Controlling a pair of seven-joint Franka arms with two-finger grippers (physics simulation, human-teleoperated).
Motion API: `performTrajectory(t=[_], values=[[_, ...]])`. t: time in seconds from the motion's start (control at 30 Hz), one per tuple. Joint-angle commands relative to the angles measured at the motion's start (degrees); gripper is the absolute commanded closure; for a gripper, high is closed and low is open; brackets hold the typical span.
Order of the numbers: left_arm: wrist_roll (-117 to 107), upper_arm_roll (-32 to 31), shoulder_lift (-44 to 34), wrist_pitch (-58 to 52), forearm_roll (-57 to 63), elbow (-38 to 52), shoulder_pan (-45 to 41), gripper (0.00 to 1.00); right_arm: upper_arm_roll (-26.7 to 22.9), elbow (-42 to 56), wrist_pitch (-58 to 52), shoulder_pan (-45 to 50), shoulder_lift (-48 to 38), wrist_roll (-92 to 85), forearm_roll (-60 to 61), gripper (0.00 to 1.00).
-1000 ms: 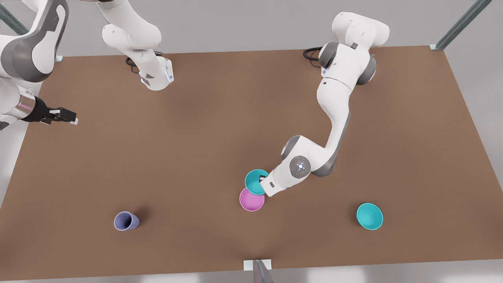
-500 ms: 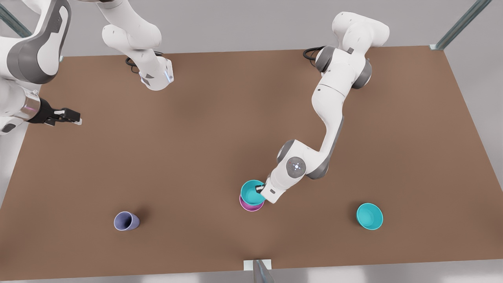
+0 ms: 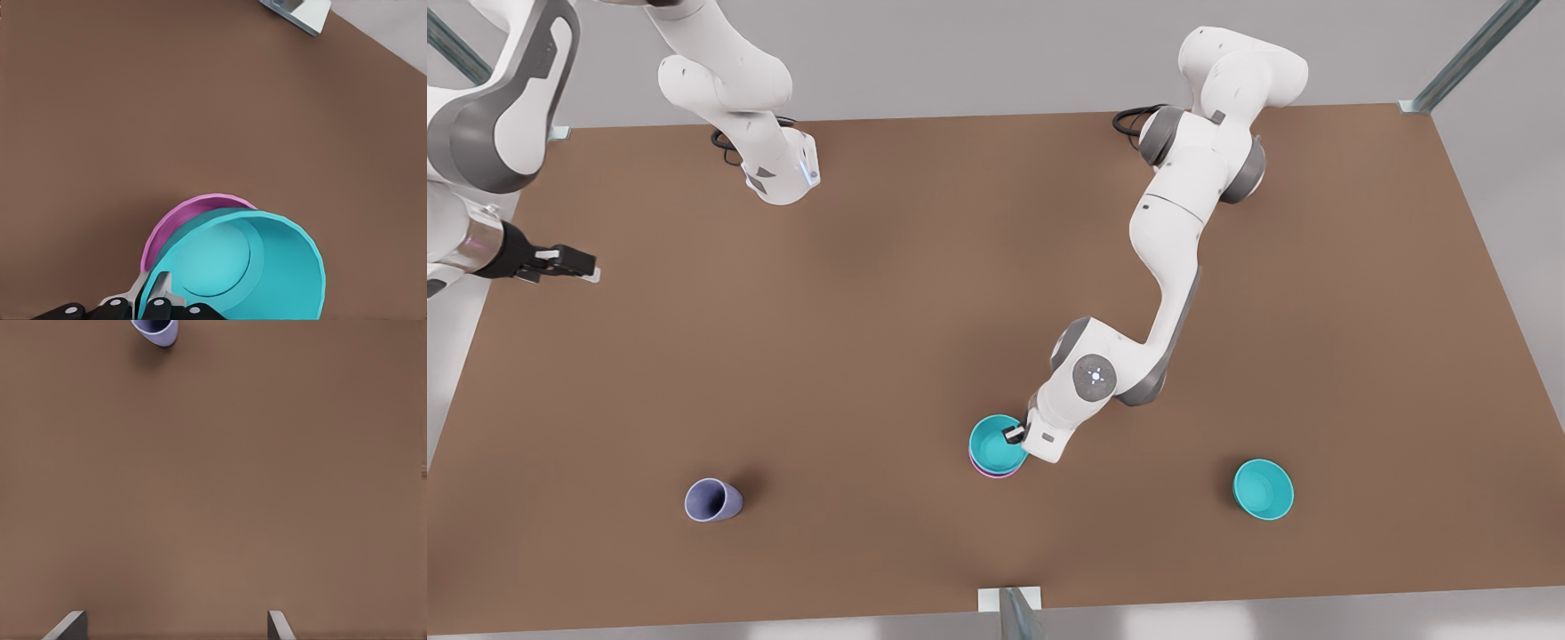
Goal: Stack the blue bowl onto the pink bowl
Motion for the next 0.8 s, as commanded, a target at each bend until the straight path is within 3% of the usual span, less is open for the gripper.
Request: performTrajectory(t=[0.0, 0.4, 0.43, 0.47, 0.5, 0.57, 0.67, 0.77], values=[[-8.70, -0.04, -0.09, 0.40, -0.18, 0.01, 0.00, 0.79, -0.25, 0.03, -0.01, -0.97, -0.04, -0.43, -0.02, 0.00], [-8.79, -0.65, -0.18, -4.44, -0.18, -0.08, 0.09, 0.79, -1.04, -0.85, -0.01, -0.97, -0.04, -0.43, 0.33, 0.00], [-8.70, -0.65, -0.18, -4.35, -0.18, 0.01, 0.18, 0.66, -1.04, -0.94, -0.01, -0.97, -0.04, -0.43, 0.33, 0.00], [-8.70, -0.65, -0.27, -4.35, -0.09, 0.01, 0.26, 0.21, -1.13, -0.94, -0.01, -0.97, -0.04, -0.43, 0.33, 0.00], [-8.61, -0.57, -0.36, -4.44, -0.09, 0.01, 0.44, 0.00, -1.13, -0.94, 0.17, -0.97, -0.04, -0.43, 0.33, 0.00], [-6.60, -0.48, -3.51, -11.53, 0.26, 0.01, 2.37, 0.00, -1.13, -0.94, 0.17, -0.97, -0.04, -0.43, 0.33, 0.00], [20.46, -0.22, -20.21, -42.83, 7.03, 0.01, 13.27, 0.00, -1.13, -1.03, 0.17, -0.97, 0.05, -0.43, 0.33, 0.00], [39.62, -0.13, -26.54, -54.88, 13.97, 0.01, 15.73, 0.00, -1.22, -1.03, 0.26, -0.97, 0.05, -0.43, 0.33, 0.00]])
